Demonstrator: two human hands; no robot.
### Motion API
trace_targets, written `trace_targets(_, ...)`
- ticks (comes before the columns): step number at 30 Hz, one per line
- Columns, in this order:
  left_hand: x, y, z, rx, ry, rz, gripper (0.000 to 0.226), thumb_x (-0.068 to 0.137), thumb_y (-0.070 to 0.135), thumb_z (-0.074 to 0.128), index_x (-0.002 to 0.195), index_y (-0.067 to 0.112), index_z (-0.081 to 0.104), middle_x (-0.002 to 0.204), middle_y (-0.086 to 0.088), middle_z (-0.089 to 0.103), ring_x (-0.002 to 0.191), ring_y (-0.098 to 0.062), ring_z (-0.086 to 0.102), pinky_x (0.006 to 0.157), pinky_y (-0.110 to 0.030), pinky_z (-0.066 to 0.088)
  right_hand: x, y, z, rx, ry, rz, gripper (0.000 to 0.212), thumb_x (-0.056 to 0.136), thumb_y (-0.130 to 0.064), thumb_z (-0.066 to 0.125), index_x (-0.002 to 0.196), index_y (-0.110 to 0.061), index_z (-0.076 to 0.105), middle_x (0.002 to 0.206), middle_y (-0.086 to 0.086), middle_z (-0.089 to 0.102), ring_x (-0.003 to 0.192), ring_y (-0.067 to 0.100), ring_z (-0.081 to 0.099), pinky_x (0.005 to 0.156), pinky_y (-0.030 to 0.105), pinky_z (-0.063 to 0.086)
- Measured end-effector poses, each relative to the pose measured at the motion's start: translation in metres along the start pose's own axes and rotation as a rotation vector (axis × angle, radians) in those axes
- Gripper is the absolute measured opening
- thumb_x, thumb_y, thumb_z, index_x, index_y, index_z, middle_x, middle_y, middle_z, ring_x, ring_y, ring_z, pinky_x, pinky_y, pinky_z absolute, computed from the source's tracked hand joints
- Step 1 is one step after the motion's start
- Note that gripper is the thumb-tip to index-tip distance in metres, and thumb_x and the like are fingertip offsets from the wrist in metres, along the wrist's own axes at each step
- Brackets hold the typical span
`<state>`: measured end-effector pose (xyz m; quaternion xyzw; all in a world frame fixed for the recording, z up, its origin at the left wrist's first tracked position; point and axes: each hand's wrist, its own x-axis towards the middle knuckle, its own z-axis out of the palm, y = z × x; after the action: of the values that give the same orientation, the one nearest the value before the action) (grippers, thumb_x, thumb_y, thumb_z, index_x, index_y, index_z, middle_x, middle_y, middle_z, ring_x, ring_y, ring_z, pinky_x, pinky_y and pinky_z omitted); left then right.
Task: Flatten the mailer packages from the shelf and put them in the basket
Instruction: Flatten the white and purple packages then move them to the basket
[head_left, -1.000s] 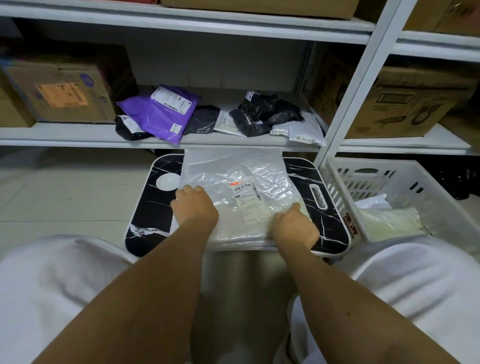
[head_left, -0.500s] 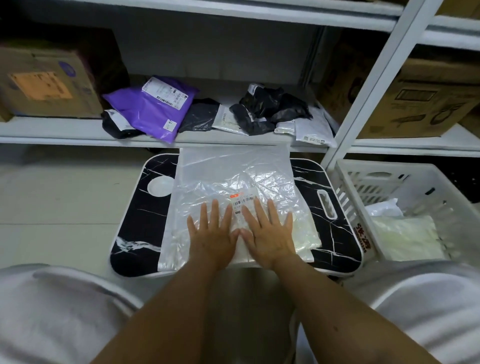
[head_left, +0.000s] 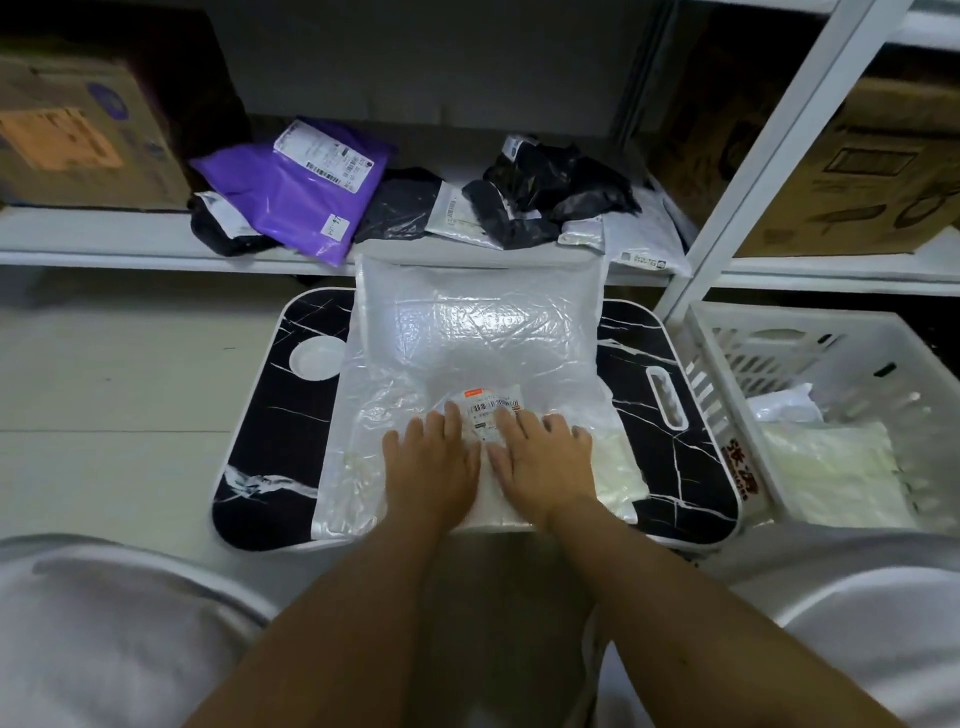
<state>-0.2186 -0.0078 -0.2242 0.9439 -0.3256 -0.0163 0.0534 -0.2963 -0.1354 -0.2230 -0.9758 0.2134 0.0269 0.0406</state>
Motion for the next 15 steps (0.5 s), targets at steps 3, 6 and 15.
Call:
trace_targets(3,0.023,0.004,-0.006,0.052,0.001,0.032,0.062,0.099,0.049,0.025,0.150,0.016,0.017,0.137,-0.002,0.049,0.119,-0.024,0.046,0.096,-0.043,0.037,0.023,0.002,-0.017,-0.085,0.069,-0.075,0.049,0.099,-0.051,0.026,0.140,-0.025,0.037,0.129,0.000,0.053,0.115,0.024,0.048,0.092,0.043,0.033)
trace_targets(6,0.038,0.004,-0.010,0.122,-0.017,0.054,0.060,0.098,0.052,0.027,0.147,0.017,0.030,0.139,-0.007,0.044,0.126,-0.026,0.039,0.103,-0.044,0.032,0.039,0.003,-0.026,-0.256,0.110,-0.135,0.041,0.098,-0.049,0.029,0.121,-0.026,0.054,0.127,0.002,0.052,0.121,0.024,0.042,0.102,0.048,0.027)
trace_targets(15,0.055,-0.010,-0.003,0.149,-0.126,0.160,0.060,0.095,0.062,0.022,0.144,0.028,0.028,0.160,-0.004,-0.016,0.146,-0.039,-0.011,0.112,-0.065,0.009,0.053,0.015,-0.006,-0.023,-0.146,0.009,0.065,0.095,-0.063,0.025,0.147,-0.025,0.023,0.162,-0.004,-0.013,0.146,0.042,-0.014,0.112,0.066,0.011)
